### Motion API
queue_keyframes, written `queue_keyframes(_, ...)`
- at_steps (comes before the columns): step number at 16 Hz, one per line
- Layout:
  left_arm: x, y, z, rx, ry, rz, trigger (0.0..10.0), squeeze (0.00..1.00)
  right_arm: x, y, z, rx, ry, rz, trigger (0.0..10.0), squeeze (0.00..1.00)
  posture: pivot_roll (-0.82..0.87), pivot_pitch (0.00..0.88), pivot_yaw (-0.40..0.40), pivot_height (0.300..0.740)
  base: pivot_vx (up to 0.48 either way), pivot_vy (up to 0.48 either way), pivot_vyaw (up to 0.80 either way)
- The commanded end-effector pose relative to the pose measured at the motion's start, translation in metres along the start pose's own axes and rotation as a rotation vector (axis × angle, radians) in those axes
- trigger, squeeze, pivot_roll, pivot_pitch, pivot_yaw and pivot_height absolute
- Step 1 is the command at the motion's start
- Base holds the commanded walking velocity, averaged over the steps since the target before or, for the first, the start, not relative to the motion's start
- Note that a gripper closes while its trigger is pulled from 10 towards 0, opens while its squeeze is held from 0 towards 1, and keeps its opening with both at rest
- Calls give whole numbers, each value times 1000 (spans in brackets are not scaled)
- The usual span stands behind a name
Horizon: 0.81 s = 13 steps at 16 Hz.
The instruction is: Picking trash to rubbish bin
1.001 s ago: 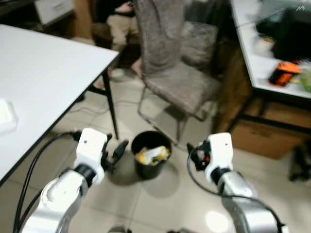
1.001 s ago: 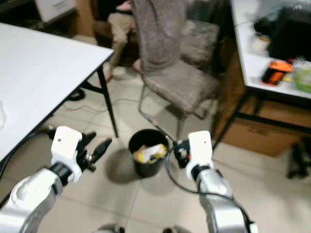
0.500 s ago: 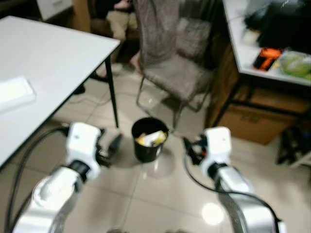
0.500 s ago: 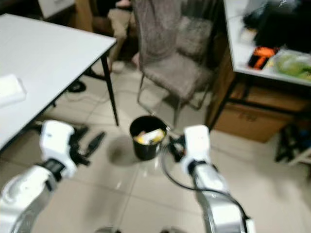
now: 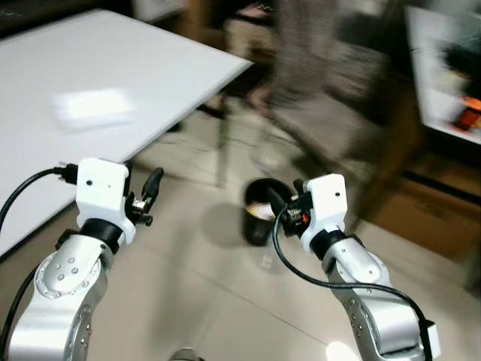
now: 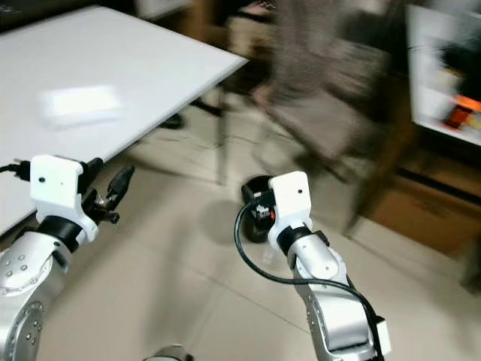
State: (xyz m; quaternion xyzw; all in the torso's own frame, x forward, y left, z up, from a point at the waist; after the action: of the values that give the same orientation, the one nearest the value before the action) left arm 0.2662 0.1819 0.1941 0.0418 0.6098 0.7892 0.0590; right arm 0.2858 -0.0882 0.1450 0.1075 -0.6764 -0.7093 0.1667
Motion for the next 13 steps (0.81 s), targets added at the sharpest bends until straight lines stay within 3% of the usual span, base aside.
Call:
queue_keyframes(1,1,3,-2,-1,1,-14,10000,0,2,2,-2,5,4,-7,10000,0,112,84,-78,740,341,0,800)
queue_keyframes(9,8,10,19,-76,83,-16,10000,0,-5,-2,18,-12,127,-9,10000,0,154,72,-104,740,397,0,800)
queue_keyframes(13,7,10,21,-88,89,-16,10000,0,-9,-5,25,-16,159,-10,10000,0,167,48,-110,740,405,0,800)
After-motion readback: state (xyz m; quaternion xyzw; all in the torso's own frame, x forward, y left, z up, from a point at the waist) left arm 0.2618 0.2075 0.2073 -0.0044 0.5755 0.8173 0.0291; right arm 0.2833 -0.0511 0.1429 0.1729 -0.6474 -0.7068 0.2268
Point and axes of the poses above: a point about 5 cm out from each wrist's last joint towards the gripper, its own x axis pointing back from the gripper into the wrist, its own y axis along the axis of the wrist's last joint, z = x × y, the point moved 3 cm from there along -x, pointing out of the wrist towards the gripper, and after that the axes turned 4 degrees about -x, right-handed, at the moved point
